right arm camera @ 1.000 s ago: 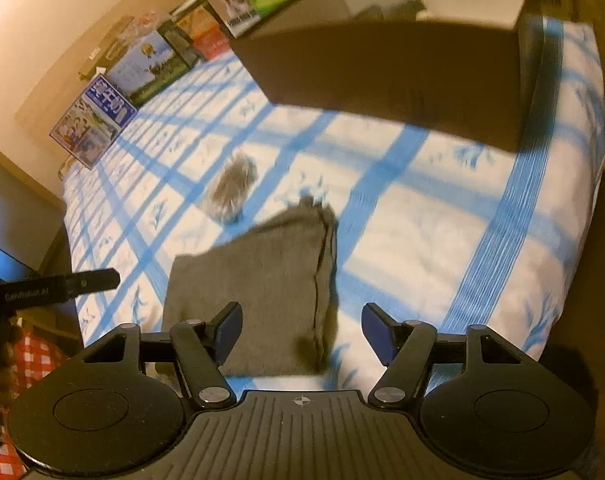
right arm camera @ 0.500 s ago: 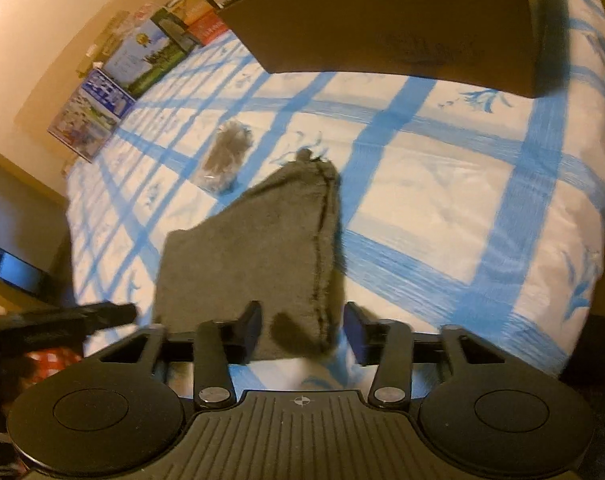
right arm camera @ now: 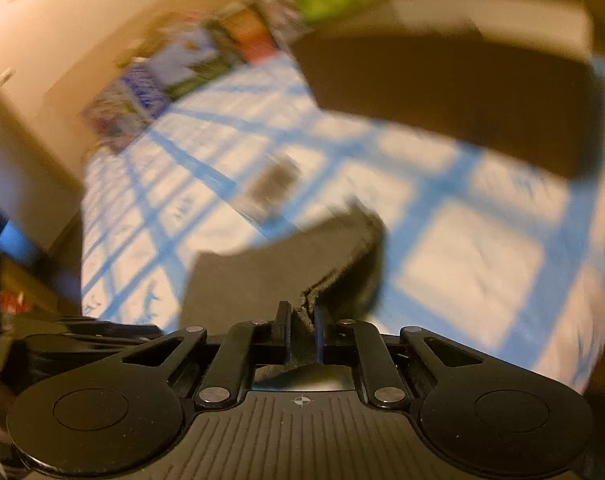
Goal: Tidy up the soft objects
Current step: 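Grasp the grey cloth edge with the right tool and lift it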
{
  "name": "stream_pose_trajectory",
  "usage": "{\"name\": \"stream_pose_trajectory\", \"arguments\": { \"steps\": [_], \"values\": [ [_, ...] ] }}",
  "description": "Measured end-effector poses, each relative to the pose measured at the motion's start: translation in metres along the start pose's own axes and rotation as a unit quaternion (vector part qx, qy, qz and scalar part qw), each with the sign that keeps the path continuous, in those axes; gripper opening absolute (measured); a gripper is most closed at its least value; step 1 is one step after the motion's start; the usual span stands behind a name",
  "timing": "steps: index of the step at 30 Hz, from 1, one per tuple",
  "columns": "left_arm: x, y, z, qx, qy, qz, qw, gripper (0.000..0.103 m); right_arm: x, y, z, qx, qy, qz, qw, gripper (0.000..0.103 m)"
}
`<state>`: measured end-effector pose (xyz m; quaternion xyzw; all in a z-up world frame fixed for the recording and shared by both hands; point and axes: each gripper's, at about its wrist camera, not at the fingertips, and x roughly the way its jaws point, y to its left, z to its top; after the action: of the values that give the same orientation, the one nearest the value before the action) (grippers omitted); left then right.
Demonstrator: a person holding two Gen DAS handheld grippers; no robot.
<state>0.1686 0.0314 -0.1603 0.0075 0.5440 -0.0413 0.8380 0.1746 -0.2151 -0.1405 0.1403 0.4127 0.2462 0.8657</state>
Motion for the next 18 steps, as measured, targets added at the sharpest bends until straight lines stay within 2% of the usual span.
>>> {"name": "stream_pose_trajectory", "arguments": {
  "steps": [2, 5, 9, 11, 13, 14, 16, 17, 18],
  "values": [
    [0.0, 0.003, 0.0, -0.007, 0.0, -0.005, 1.0, 0.036, -0.003, 0.015, 0.004, -0.032, -0.015, 0.02, 0.999, 0.004],
    [-0.002, 0.006, 0.0, -0.012, 0.0, -0.009, 0.9999, 0.036, 0.012, 0.032, 0.006, -0.065, 0.007, 0.029, 0.997, 0.003],
    [-0.003, 0.008, 0.001, -0.013, -0.001, -0.009, 0.9999, 0.036, 0.038, 0.031, -0.003, -0.066, 0.044, -0.008, 0.997, 0.004],
    [-0.001, 0.009, 0.001, -0.017, 0.001, -0.012, 0.9998, 0.036, 0.039, 0.026, -0.004, -0.062, 0.04, -0.04, 0.997, 0.004],
    [0.0, 0.009, 0.002, -0.017, 0.002, -0.013, 0.9998, 0.036, 0.037, 0.017, -0.002, -0.04, 0.042, -0.048, 0.997, 0.004],
    [0.001, 0.009, 0.003, -0.016, 0.002, -0.013, 0.9998, 0.036, 0.034, 0.012, -0.002, -0.022, 0.043, -0.049, 0.998, 0.007],
    [0.001, 0.009, 0.003, -0.015, 0.002, -0.014, 0.9998, 0.036, 0.028, 0.003, -0.004, 0.005, 0.051, -0.062, 0.997, 0.02],
    [0.001, 0.01, 0.003, -0.014, 0.002, -0.015, 0.9998, 0.036, 0.025, -0.002, -0.005, 0.019, 0.06, -0.068, 0.996, 0.033],
    [0.001, 0.009, 0.003, -0.015, 0.002, -0.015, 0.9998, 0.036, 0.023, -0.006, -0.007, 0.036, 0.068, -0.07, 0.995, 0.038]
  ]
}}
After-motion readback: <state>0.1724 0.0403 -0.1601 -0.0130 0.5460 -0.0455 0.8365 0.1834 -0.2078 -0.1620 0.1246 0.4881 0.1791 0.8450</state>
